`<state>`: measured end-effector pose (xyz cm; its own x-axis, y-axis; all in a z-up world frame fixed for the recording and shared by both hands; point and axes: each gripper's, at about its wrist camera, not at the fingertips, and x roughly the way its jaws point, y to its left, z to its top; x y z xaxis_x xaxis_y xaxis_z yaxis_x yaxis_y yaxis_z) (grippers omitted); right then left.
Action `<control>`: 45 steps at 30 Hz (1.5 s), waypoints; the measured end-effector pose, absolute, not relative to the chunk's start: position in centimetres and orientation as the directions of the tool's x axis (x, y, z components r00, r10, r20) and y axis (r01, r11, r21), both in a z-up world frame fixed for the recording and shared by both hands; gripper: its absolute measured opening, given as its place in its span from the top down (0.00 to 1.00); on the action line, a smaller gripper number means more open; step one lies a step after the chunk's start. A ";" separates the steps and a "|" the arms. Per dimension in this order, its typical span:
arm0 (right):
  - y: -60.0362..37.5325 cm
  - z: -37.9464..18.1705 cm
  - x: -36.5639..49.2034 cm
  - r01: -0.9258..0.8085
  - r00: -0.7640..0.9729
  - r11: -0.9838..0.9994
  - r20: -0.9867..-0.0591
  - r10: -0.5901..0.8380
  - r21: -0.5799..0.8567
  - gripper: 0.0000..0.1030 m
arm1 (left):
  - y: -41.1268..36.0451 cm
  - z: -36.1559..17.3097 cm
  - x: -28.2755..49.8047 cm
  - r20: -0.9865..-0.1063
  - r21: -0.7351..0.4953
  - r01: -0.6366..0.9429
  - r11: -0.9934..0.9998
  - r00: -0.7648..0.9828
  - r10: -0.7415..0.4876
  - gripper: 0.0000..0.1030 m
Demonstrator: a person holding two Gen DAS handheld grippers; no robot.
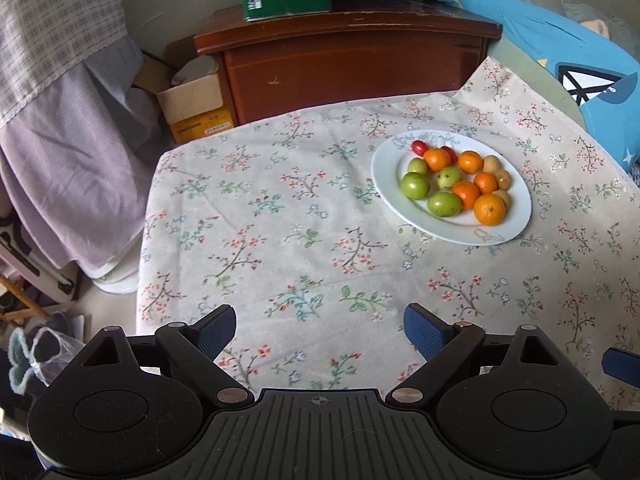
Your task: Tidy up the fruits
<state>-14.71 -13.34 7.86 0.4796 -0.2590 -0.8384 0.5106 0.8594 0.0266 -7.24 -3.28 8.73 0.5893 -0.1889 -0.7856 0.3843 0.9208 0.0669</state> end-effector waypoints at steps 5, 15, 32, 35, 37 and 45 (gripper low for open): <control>-12.5 6.5 -14.3 0.474 0.505 0.880 -0.826 -0.251 0.023 0.09 | -1.7 7.8 -6.4 -0.798 0.068 0.344 0.936 0.582 -0.156 0.10; -13.8 2.2 -12.8 0.383 0.540 0.920 -0.828 -0.152 0.081 0.09 | -0.8 5.9 -5.2 -0.823 0.066 0.310 0.949 0.554 -0.124 0.10; -14.5 -1.0 -9.6 0.165 0.694 0.986 -0.710 -0.118 -0.002 0.01 | -1.7 2.8 -3.6 -0.859 0.102 0.304 0.947 0.508 -0.070 0.10; -14.6 -1.3 -9.1 0.141 0.725 0.990 -0.681 -0.105 -0.002 0.01 | -1.6 2.6 -3.1 -0.859 0.091 0.284 0.955 0.507 -0.069 0.10; -14.6 -1.4 -8.7 0.138 0.737 0.990 -0.668 -0.102 0.002 0.01 | -1.4 2.6 -2.7 -0.862 0.078 0.268 0.960 0.502 -0.070 0.10; -14.7 -1.7 -7.4 0.108 0.757 0.994 -0.647 -0.085 -0.004 0.01 | -1.0 2.2 -1.6 -0.864 0.076 0.230 0.970 0.501 -0.051 0.10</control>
